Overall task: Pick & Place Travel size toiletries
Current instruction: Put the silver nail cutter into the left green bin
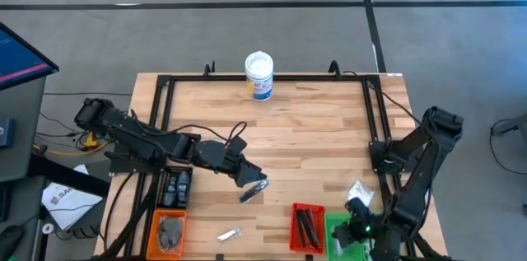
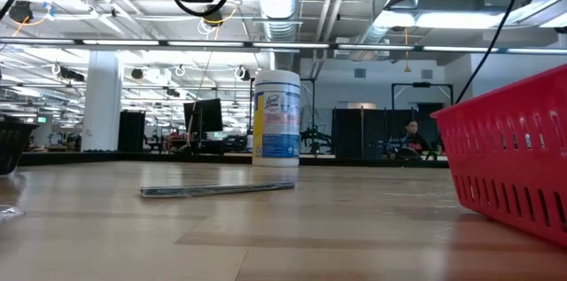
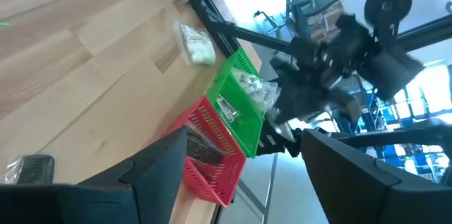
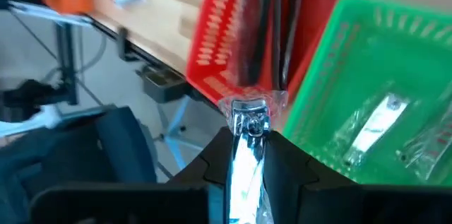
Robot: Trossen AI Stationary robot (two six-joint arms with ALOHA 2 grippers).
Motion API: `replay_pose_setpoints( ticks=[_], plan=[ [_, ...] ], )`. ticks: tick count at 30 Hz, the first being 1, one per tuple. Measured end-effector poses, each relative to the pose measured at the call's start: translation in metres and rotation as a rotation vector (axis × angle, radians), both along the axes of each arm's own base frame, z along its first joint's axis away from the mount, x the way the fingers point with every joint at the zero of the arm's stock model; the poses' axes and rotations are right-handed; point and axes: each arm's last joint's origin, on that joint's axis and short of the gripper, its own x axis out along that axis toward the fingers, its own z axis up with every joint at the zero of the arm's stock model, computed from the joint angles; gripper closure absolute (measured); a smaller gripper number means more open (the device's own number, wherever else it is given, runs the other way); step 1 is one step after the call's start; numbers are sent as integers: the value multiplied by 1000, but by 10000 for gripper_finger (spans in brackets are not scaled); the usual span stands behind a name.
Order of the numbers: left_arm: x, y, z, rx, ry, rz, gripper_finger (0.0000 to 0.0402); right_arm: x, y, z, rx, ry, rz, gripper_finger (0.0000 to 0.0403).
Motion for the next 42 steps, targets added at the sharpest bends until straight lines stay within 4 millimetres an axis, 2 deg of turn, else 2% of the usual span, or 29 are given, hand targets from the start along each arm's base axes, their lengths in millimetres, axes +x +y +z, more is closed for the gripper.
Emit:
replay_pose_setpoints(
  ticks=[6, 15, 24, 34, 42],
  plan=[
    [0, 0, 1, -2, -11, 3, 128, 6, 14, -25, 22, 116, 33, 356],
    [-1, -6, 2, -7, -19, -17, 128, 10, 15, -51, 14, 354, 68, 355],
    [-4, -14, 2, 1, -27, -16, 128, 7, 2, -55, -53, 491, 49, 355],
    [-5, -17, 3, 3, -33, -17, 128, 9, -1, -56, -62, 511, 40, 355],
    [-5, -17, 3, 5, -38, -7, 128, 11, -1, -55, -41, 521, 42, 331]
  ],
)
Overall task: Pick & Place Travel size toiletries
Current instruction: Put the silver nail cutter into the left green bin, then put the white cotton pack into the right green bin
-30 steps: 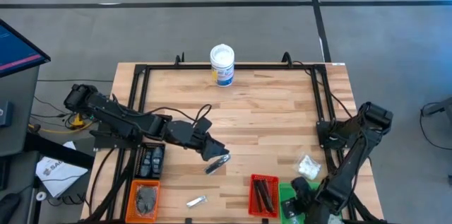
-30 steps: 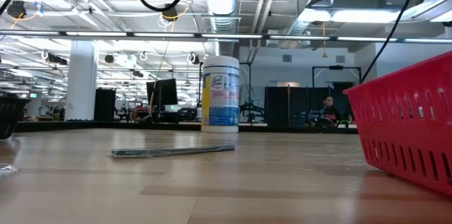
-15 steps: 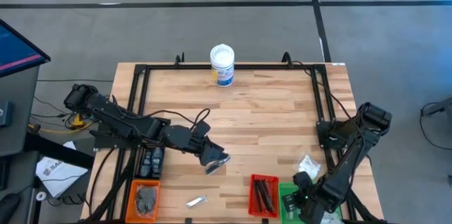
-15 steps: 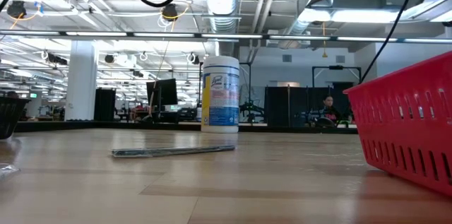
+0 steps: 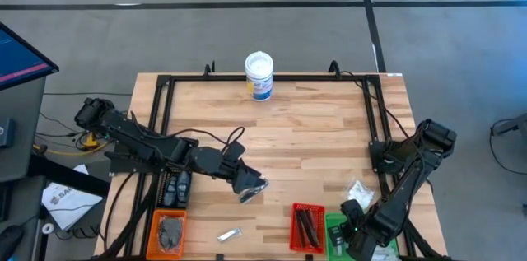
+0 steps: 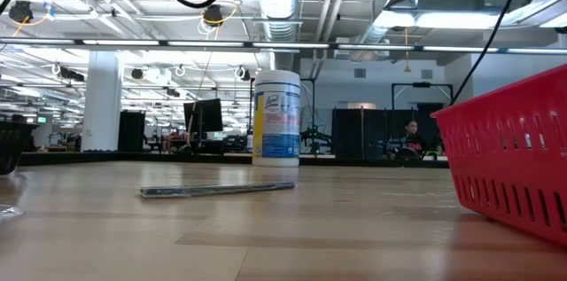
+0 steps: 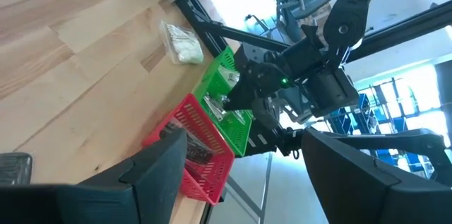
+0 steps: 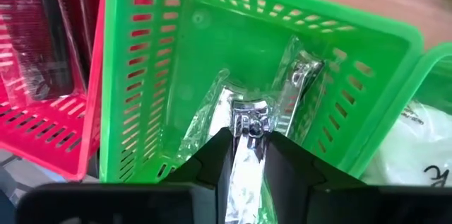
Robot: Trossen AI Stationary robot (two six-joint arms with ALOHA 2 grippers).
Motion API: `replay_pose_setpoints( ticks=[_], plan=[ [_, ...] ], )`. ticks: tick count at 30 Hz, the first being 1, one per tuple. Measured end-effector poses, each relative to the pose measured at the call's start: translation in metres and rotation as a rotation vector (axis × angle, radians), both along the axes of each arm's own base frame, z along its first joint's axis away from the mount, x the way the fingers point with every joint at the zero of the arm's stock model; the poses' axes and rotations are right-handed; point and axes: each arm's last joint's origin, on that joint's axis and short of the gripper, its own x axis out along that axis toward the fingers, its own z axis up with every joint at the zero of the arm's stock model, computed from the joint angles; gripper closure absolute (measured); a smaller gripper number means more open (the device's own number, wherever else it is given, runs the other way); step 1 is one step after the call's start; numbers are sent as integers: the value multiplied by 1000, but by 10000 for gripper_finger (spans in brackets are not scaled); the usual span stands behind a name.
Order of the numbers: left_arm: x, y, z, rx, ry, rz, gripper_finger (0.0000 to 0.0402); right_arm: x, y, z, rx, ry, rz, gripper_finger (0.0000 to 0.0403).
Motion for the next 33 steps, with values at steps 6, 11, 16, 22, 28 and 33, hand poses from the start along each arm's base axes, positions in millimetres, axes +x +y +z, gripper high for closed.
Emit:
replay_pose_setpoints(
  ticks=[6, 11, 16, 22, 28, 33],
  plan=[
    [0, 0, 0, 1, -3, 4, 128, 1, 1, 0, 16, -3, 1, 326],
    [0, 0, 0, 2, -3, 3, 128, 0, 2, 1, 23, -8, 8, 323],
    [0, 0, 0, 4, -3, 4, 128, 1, 3, 1, 29, -13, 11, 307],
    [0, 0, 0, 9, -3, 2, 128, 1, 4, 1, 36, -19, 17, 271],
    [0, 0, 0, 10, -4, 2, 128, 4, 8, 2, 72, -51, 49, 242],
    [0, 0, 0, 10, -4, 2, 128, 7, 12, 4, 118, -89, 69, 233]
  ],
)
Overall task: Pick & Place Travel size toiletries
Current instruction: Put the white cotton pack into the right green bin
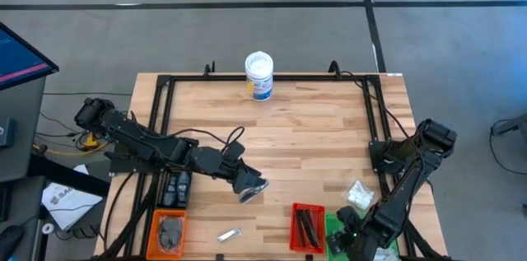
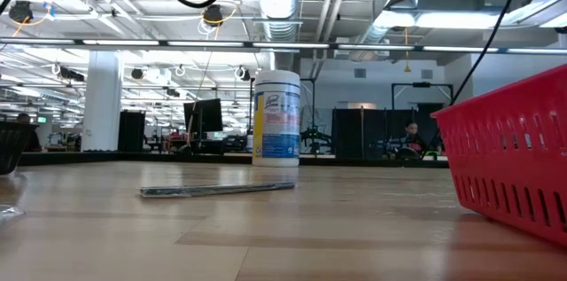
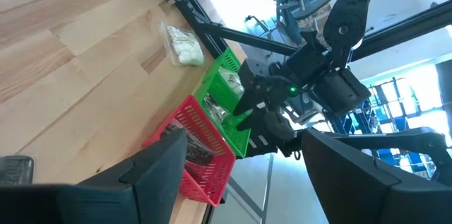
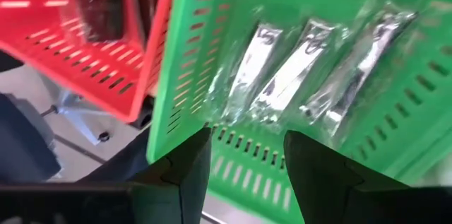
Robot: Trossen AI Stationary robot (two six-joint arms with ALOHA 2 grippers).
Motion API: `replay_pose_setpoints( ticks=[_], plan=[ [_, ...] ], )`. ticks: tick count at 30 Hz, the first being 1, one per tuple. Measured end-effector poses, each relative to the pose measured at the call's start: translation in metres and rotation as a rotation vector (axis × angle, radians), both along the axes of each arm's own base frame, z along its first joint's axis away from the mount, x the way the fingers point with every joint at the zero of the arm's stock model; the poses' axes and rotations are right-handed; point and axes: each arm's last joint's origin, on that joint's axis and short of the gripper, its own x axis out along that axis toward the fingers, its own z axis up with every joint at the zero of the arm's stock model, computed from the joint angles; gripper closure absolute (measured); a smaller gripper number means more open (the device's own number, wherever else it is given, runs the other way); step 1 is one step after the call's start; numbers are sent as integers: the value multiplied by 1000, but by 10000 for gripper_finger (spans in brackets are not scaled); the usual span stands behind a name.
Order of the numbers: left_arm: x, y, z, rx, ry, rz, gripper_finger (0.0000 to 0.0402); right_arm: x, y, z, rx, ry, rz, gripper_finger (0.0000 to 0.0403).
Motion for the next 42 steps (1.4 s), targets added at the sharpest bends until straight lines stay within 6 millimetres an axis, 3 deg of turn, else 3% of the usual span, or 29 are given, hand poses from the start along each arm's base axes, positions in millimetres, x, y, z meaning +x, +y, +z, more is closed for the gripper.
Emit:
replay_pose_setpoints(
  ticks=[8, 16, 26, 42],
  plan=[
    [0, 0, 0, 0, -1, 0, 128, 4, 5, 18, -7, -27, 54, 240],
    [0, 0, 0, 0, -2, -1, 128, 13, 1, 50, -84, -22, 117, 253],
    [0, -1, 0, 0, -3, -5, 128, 39, -8, 84, -153, -176, 185, 266],
    [-10, -19, -6, 6, 65, -120, 128, 80, -32, 98, -209, -329, 345, 302]
  ],
)
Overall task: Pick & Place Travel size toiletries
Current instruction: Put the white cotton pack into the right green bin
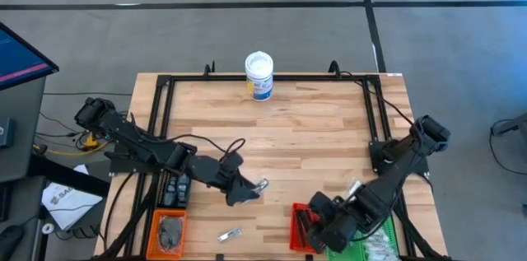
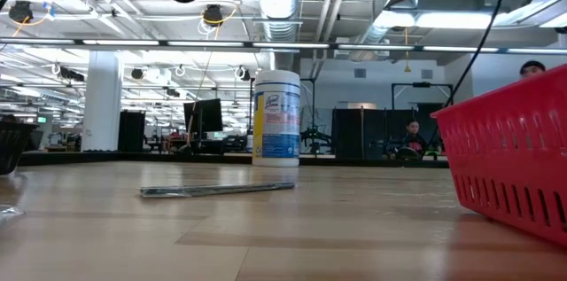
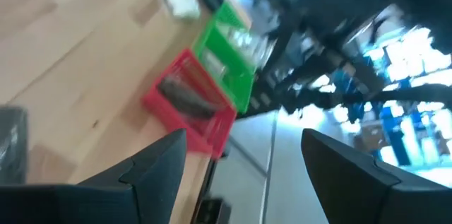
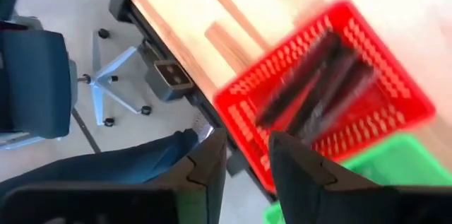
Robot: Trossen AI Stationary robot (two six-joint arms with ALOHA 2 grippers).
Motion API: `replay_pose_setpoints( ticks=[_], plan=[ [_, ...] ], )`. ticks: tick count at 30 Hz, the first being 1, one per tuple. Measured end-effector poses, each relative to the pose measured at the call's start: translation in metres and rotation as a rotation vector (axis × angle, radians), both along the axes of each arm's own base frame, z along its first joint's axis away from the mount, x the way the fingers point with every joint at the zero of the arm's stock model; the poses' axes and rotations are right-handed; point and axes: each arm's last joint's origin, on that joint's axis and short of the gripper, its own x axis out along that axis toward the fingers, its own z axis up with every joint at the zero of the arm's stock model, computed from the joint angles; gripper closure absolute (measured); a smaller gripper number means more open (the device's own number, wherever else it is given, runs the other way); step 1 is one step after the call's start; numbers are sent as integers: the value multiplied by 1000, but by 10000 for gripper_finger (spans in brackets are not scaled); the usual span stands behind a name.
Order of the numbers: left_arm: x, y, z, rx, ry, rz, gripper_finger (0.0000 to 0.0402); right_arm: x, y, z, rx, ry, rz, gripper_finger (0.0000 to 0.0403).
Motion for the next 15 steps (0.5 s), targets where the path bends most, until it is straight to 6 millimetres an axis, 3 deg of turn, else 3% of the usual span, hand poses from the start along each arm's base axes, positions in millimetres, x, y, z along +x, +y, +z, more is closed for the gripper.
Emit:
replay_pose_setpoints(
  ticks=[7, 15],
  plan=[
    [-6, -1, -10, 22, 117, -67, 158, 26, -16, 6, -7, -113, 78, 317],
    [-15, -1, -23, 91, 270, -213, 275, 59, -49, 11, 13, -196, 154, 332]
  ],
)
